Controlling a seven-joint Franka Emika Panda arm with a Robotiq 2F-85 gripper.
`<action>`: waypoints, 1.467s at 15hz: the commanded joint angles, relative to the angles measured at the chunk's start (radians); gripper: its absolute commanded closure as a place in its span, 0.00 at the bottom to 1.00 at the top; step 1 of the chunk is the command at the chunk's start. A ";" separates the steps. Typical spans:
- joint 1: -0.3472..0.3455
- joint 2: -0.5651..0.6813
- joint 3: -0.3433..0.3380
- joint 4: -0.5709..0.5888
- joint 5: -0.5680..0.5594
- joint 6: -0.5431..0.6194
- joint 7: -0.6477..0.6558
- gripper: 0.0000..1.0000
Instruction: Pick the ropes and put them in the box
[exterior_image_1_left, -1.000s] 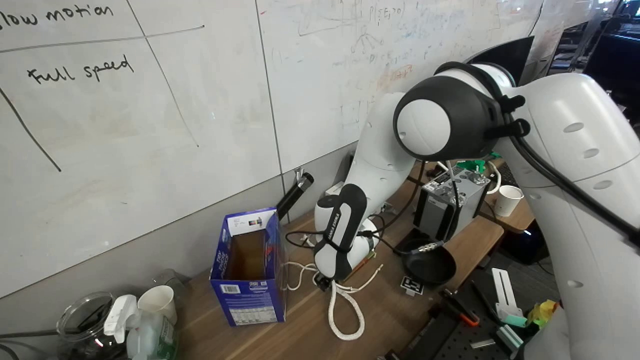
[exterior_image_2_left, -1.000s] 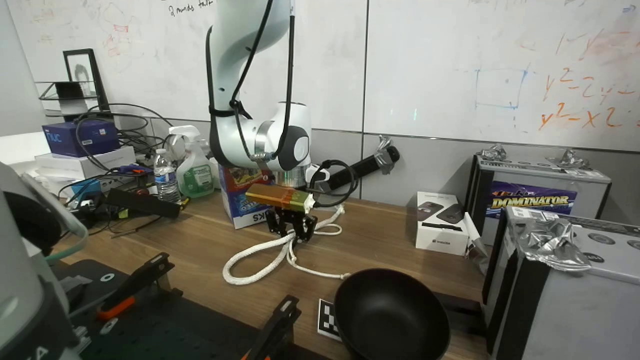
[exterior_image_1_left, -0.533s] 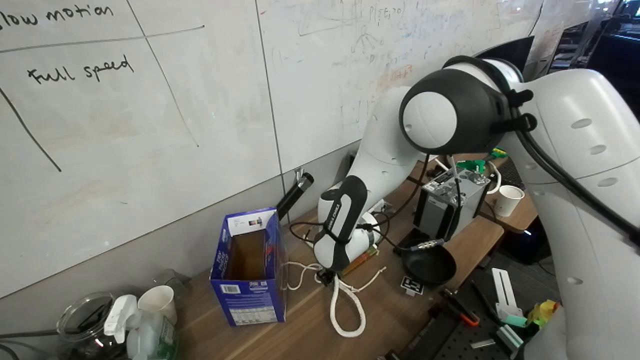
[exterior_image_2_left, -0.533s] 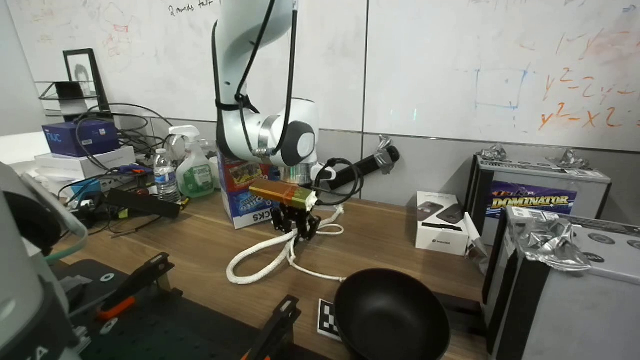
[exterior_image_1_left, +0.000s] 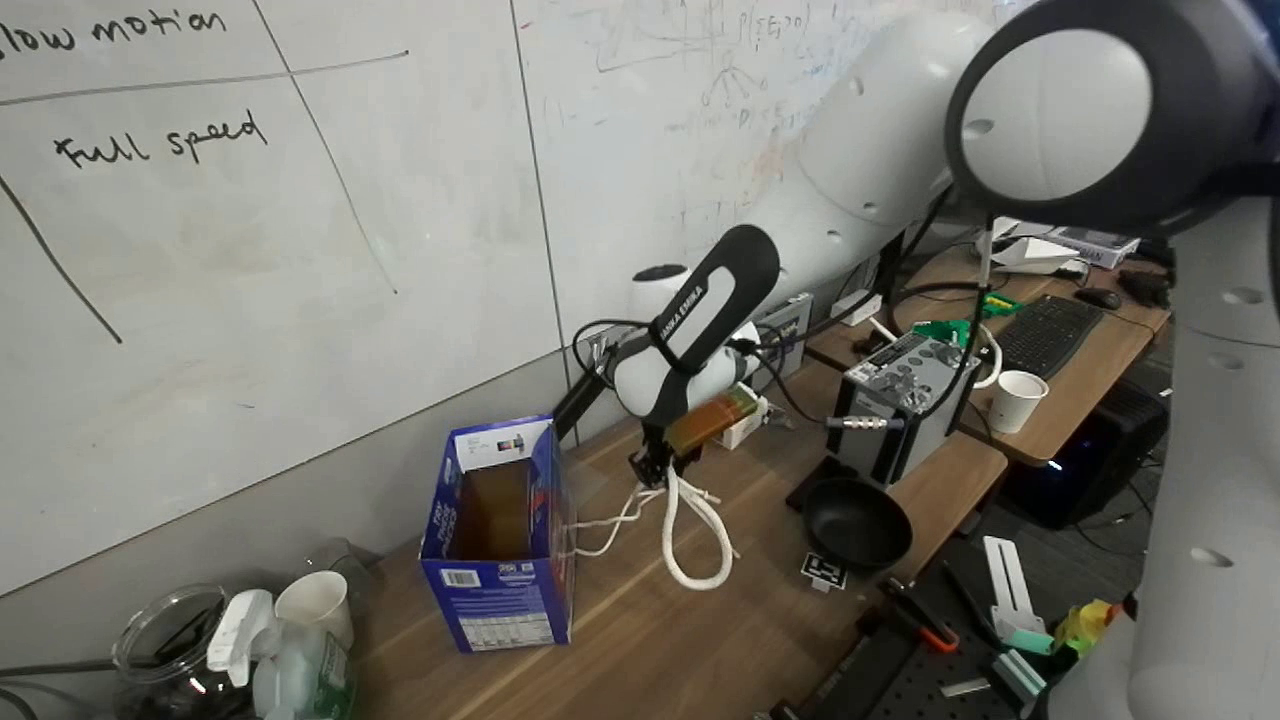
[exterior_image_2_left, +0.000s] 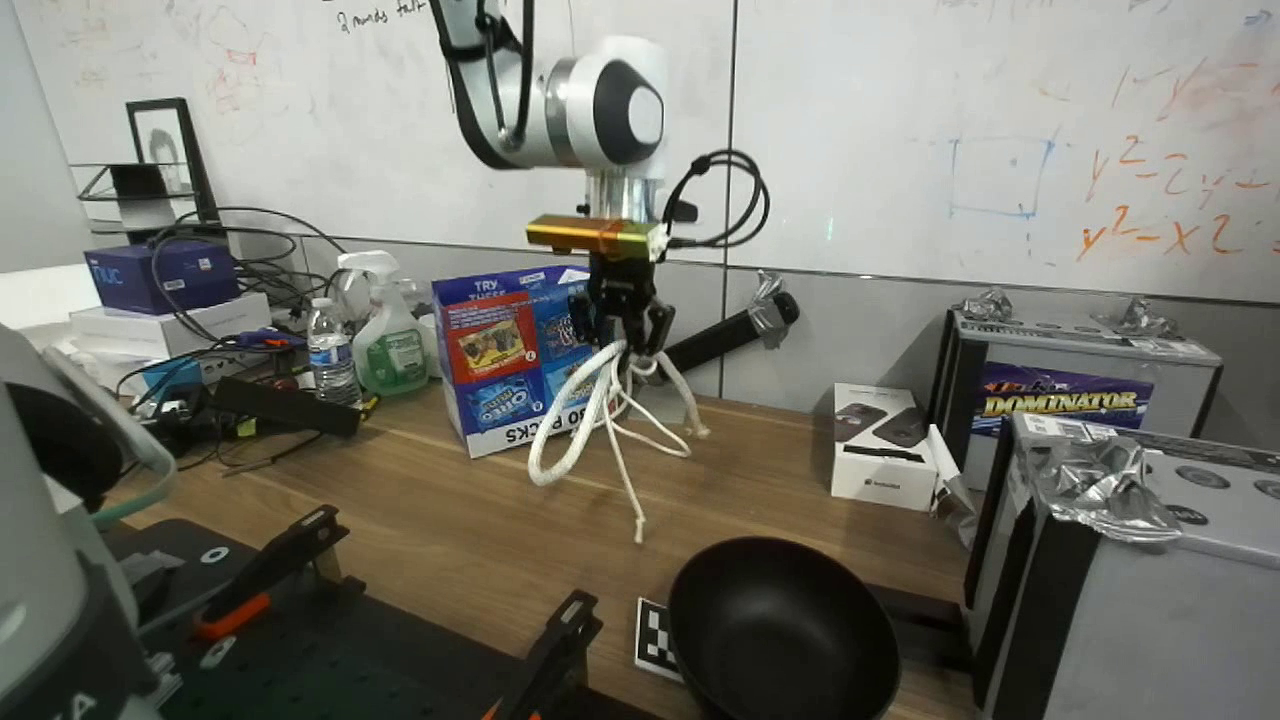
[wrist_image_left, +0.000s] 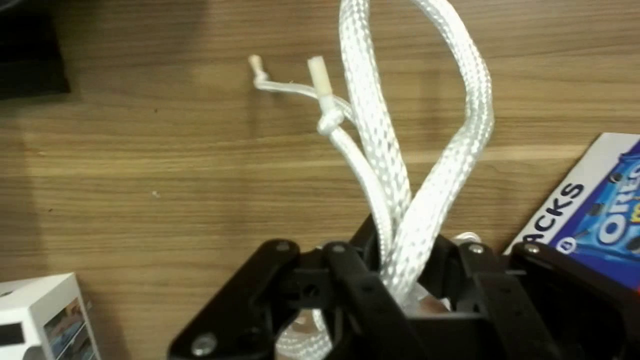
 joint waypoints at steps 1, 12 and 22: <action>0.025 -0.159 -0.011 0.059 -0.008 -0.201 -0.009 0.89; 0.143 -0.163 0.051 0.638 -0.118 -0.686 0.071 0.89; 0.285 -0.025 0.075 1.034 -0.267 -0.934 0.144 0.89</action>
